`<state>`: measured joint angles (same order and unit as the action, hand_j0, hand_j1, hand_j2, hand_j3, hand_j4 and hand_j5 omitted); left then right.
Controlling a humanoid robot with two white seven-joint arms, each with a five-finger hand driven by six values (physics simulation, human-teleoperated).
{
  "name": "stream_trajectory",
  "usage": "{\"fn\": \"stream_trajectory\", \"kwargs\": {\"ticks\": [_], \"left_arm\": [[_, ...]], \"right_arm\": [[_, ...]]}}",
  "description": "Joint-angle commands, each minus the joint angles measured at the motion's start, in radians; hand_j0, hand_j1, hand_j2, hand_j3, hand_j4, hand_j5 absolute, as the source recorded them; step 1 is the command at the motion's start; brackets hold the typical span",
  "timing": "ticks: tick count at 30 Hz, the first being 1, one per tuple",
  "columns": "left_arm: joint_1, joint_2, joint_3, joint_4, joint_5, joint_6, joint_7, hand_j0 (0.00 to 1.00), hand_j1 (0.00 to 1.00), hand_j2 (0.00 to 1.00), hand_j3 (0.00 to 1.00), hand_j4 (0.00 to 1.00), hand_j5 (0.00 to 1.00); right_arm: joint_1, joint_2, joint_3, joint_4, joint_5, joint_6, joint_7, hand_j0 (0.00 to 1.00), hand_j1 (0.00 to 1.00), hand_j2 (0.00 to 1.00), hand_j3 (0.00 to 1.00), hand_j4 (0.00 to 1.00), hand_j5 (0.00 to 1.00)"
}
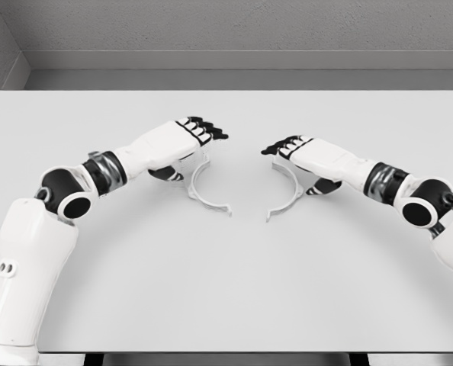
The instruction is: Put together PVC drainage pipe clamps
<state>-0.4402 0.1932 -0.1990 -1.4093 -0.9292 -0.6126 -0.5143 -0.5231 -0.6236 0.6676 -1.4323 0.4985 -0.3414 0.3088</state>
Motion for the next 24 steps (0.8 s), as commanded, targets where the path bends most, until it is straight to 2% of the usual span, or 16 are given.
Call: {"fn": "stream_trajectory", "kwargs": {"ticks": [1, 4, 9, 19, 22, 24], "left_arm": [[-0.003, 0.000, 0.004, 0.053, 0.004, 0.002, 0.000, 1.00, 1.00, 1.00, 1.00, 1.00, 1.00], [-0.029, 0.000, 0.000, 0.093, 0.004, 0.002, 0.000, 1.00, 1.00, 1.00, 1.00, 1.00, 1.00], [-0.037, -0.031, -0.011, 0.113, -0.002, 0.002, 0.000, 1.00, 1.00, 1.00, 1.00, 1.00, 1.00], [-0.040, -0.069, -0.028, 0.112, -0.005, 0.002, 0.000, 1.00, 1.00, 1.00, 1.00, 1.00, 1.00], [-0.040, -0.072, -0.028, 0.110, -0.005, 0.002, 0.000, 1.00, 1.00, 1.00, 1.00, 1.00, 1.00], [-0.040, -0.070, -0.025, 0.110, -0.003, 0.002, 0.000, 1.00, 1.00, 1.00, 1.00, 1.00, 1.00]], "right_arm": [[0.000, 0.007, 0.007, 0.003, -0.003, 0.001, 0.000, 1.00, 1.00, 1.00, 1.00, 1.00, 1.00], [0.000, 0.019, 0.007, 0.003, 0.005, 0.001, 0.000, 1.00, 1.00, 1.00, 1.00, 1.00, 1.00], [-0.008, 0.035, 0.009, 0.003, 0.006, 0.001, 0.000, 1.00, 1.00, 1.00, 1.00, 1.00, 1.00], [-0.025, 0.081, 0.020, 0.004, 0.018, 0.002, 0.000, 1.00, 1.00, 1.00, 1.00, 1.00, 1.00], [-0.028, 0.079, 0.018, 0.004, 0.018, 0.001, 0.000, 1.00, 1.00, 1.00, 1.00, 1.00, 1.00], [-0.021, 0.055, 0.006, -0.005, 0.015, -0.008, 0.000, 1.00, 1.00, 1.00, 1.00, 1.00, 1.00]]}}
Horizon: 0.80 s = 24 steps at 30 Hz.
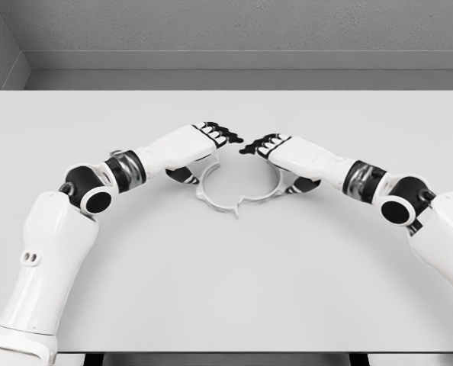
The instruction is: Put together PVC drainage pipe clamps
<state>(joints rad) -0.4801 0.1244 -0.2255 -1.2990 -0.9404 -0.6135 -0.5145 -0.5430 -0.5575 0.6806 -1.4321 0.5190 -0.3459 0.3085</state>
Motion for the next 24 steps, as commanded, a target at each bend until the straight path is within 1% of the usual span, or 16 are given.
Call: {"fn": "stream_trajectory", "kwargs": {"ticks": [1, 4, 7, 8, 10, 12, 13, 15, 17, 18, 19, 20, 21, 22, 23, 24], "left_arm": [[0.000, 0.001, 0.005, -0.002, 0.008, 0.003, 0.001, 1.00, 1.00, 1.00, 1.00, 1.00, 1.00], [-0.002, 0.008, 0.011, -0.009, 0.011, 0.003, 0.001, 1.00, 1.00, 1.00, 1.00, 1.00, 1.00], [0.008, 0.011, 0.006, -0.042, 0.017, 0.003, 0.001, 1.00, 1.00, 1.00, 1.00, 1.00, 1.00], [0.009, 0.011, 0.000, -0.069, 0.015, 0.003, 0.001, 1.00, 1.00, 1.00, 1.00, 1.00, 1.00], [0.011, 0.008, -0.011, -0.092, 0.012, 0.003, 0.001, 1.00, 1.00, 1.00, 1.00, 1.00, 1.00], [0.012, 0.008, -0.029, -0.118, 0.011, 0.003, 0.001, 1.00, 1.00, 1.00, 1.00, 1.00, 1.00], [0.012, 0.008, -0.048, -0.120, 0.011, 0.003, 0.001, 1.00, 1.00, 1.00, 1.00, 1.00, 1.00], [0.011, 0.008, -0.063, -0.120, 0.011, 0.003, 0.001, 1.00, 1.00, 1.00, 1.00, 1.00, 1.00], [0.002, 0.012, -0.051, -0.120, 0.018, 0.003, 0.001, 1.00, 1.00, 1.00, 1.00, 1.00, 1.00], [0.000, 0.027, -0.040, -0.128, 0.026, 0.003, 0.001, 1.00, 1.00, 1.00, 1.00, 1.00, 1.00], [0.011, 0.047, 0.001, -0.152, 0.026, 0.003, 0.001, 1.00, 1.00, 1.00, 1.00, 1.00, 1.00], [0.017, 0.063, 0.044, -0.172, 0.026, 0.003, 0.001, 1.00, 1.00, 1.00, 1.00, 1.00, 1.00], [0.028, 0.067, 0.071, -0.171, 0.025, 0.003, 0.001, 1.00, 1.00, 1.00, 1.00, 1.00, 1.00], [0.046, 0.087, 0.097, -0.172, 0.026, 0.003, 0.001, 1.00, 1.00, 1.00, 1.00, 1.00, 1.00], [0.060, 0.104, 0.120, -0.175, 0.028, 0.003, 0.002, 1.00, 1.00, 1.00, 1.00, 1.00, 1.00], [0.081, 0.104, 0.156, -0.171, 0.028, 0.003, 0.002, 1.00, 1.00, 1.00, 1.00, 1.00, 1.00]], "right_arm": [[0.000, -0.048, -0.015, -0.007, -0.010, -0.015, -0.002, 1.00, 1.00, 1.00, 1.00, 1.00, 1.00], [0.011, -0.111, -0.095, -0.005, -0.016, -0.038, -0.002, 1.00, 1.00, 1.00, 1.00, 1.00, 1.00], [0.014, -0.114, -0.128, 0.009, -0.016, -0.036, 0.000, 1.00, 1.00, 1.00, 1.00, 1.00, 1.00], [0.012, -0.108, -0.138, 0.028, -0.016, -0.034, 0.000, 1.00, 1.00, 1.00, 1.00, 1.00, 1.00], [-0.018, -0.098, -0.150, 0.087, -0.016, -0.027, 0.001, 1.00, 1.00, 1.00, 1.00, 1.00, 1.00], [-0.066, -0.036, -0.170, 0.183, -0.014, -0.027, 0.001, 1.00, 1.00, 1.00, 1.00, 1.00, 1.00], [-0.081, -0.033, -0.170, 0.226, -0.016, -0.027, 0.001, 1.00, 1.00, 1.00, 1.00, 1.00, 1.00], [-0.084, -0.033, -0.176, 0.236, -0.014, -0.027, 0.001, 1.00, 1.00, 1.00, 1.00, 1.00, 1.00], [-0.084, -0.033, -0.177, 0.236, -0.016, -0.030, 0.001, 1.00, 1.00, 1.00, 1.00, 1.00, 1.00], [-0.084, -0.035, -0.177, 0.236, -0.016, -0.030, 0.001, 1.00, 1.00, 1.00, 1.00, 1.00, 1.00], [-0.084, -0.035, -0.179, 0.236, -0.017, -0.031, 0.000, 1.00, 1.00, 1.00, 1.00, 1.00, 1.00], [-0.075, -0.039, -0.228, 0.234, -0.024, -0.038, 0.000, 1.00, 1.00, 1.00, 1.00, 1.00, 1.00], [-0.072, -0.041, -0.294, 0.240, -0.024, -0.054, 0.007, 1.00, 1.00, 1.00, 1.00, 1.00, 1.00], [-0.086, -0.035, -0.297, 0.255, -0.020, -0.054, 0.044, 1.00, 1.00, 1.00, 1.00, 1.00, 1.00], [-0.107, 0.002, -0.285, 0.291, -0.020, -0.054, 0.067, 1.00, 1.00, 1.00, 1.00, 1.00, 1.00], [-0.155, 0.063, -0.280, 0.344, -0.010, -0.054, 0.105, 1.00, 1.00, 1.00, 1.00, 1.00, 1.00]]}}
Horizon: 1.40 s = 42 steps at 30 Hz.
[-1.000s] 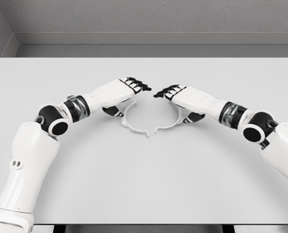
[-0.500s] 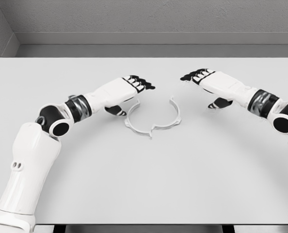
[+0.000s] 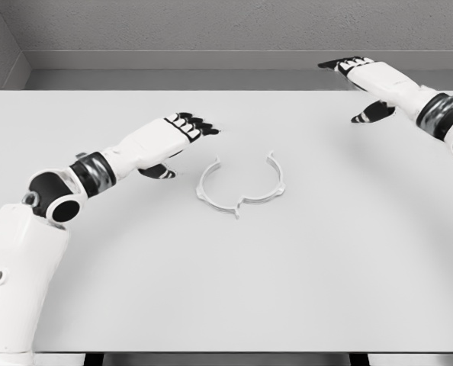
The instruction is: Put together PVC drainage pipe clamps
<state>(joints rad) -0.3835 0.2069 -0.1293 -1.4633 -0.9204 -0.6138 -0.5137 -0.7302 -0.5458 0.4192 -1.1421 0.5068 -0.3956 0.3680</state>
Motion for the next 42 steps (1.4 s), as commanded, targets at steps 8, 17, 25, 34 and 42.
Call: {"fn": "stream_trajectory", "kwargs": {"ticks": [8, 17, 25, 34, 42], "left_arm": [[0.029, 0.022, 0.059, -0.015, 0.060, 0.003, 0.003, 1.00, 1.00, 1.00, 1.00, 1.00, 1.00], [0.046, 0.019, 0.033, -0.015, 0.055, 0.003, 0.001, 1.00, 1.00, 1.00, 1.00, 1.00, 1.00], [0.046, 0.012, 0.014, -0.014, 0.052, 0.003, 0.001, 1.00, 1.00, 1.00, 1.00, 1.00, 1.00], [0.051, 0.022, 0.002, -0.015, 0.055, 0.003, 0.001, 1.00, 1.00, 1.00, 1.00, 1.00, 1.00], [0.049, 0.020, 0.005, -0.015, 0.054, 0.003, 0.001, 1.00, 1.00, 1.00, 1.00, 1.00, 1.00]], "right_arm": [[-0.083, 0.236, 0.075, 0.286, 0.099, -0.005, 0.063, 1.00, 1.00, 1.00, 1.00, 1.00, 1.00], [-0.083, 0.288, 0.119, 0.285, 0.128, -0.003, 0.061, 1.00, 1.00, 1.00, 1.00, 1.00, 1.00], [-0.084, 0.313, 0.144, 0.283, 0.128, -0.002, 0.060, 1.00, 1.00, 1.00, 1.00, 1.00, 1.00], [-0.089, 0.325, 0.155, 0.288, 0.128, 0.001, 0.055, 1.00, 1.00, 1.00, 1.00, 1.00, 1.00], [-0.089, 0.340, 0.168, 0.286, 0.128, 0.001, 0.055, 1.00, 1.00, 1.00, 1.00, 1.00, 1.00]]}}
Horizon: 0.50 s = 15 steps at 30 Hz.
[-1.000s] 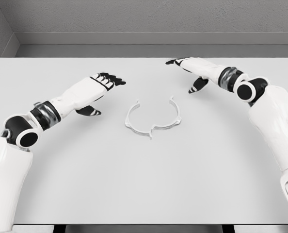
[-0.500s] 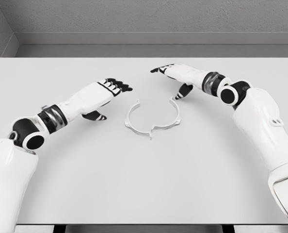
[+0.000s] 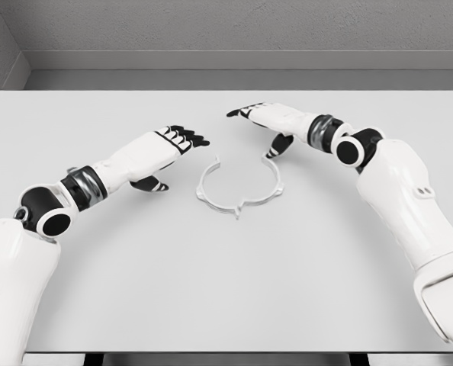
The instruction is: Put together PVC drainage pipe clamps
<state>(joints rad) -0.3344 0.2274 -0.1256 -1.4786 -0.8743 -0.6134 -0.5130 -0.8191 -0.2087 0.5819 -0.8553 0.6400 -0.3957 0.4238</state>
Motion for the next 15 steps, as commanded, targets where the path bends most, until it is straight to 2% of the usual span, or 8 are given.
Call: {"fn": "stream_trajectory", "kwargs": {"ticks": [1, 15], "left_arm": [[0.000, 0.000, 0.004, 0.000, 0.008, 0.002, 0.001, 1.00, 1.00, 1.00, 1.00, 1.00, 1.00], [0.002, -0.011, -0.008, -0.002, 0.009, 0.002, 0.001, 1.00, 1.00, 1.00, 1.00, 1.00, 1.00]], "right_arm": [[0.000, 0.006, 0.009, -0.002, -0.005, 0.001, 0.000, 1.00, 1.00, 1.00, 1.00, 1.00, 1.00], [-0.006, 0.034, 0.032, -0.010, -0.006, 0.001, 0.000, 1.00, 1.00, 1.00, 1.00, 1.00, 1.00]]}}
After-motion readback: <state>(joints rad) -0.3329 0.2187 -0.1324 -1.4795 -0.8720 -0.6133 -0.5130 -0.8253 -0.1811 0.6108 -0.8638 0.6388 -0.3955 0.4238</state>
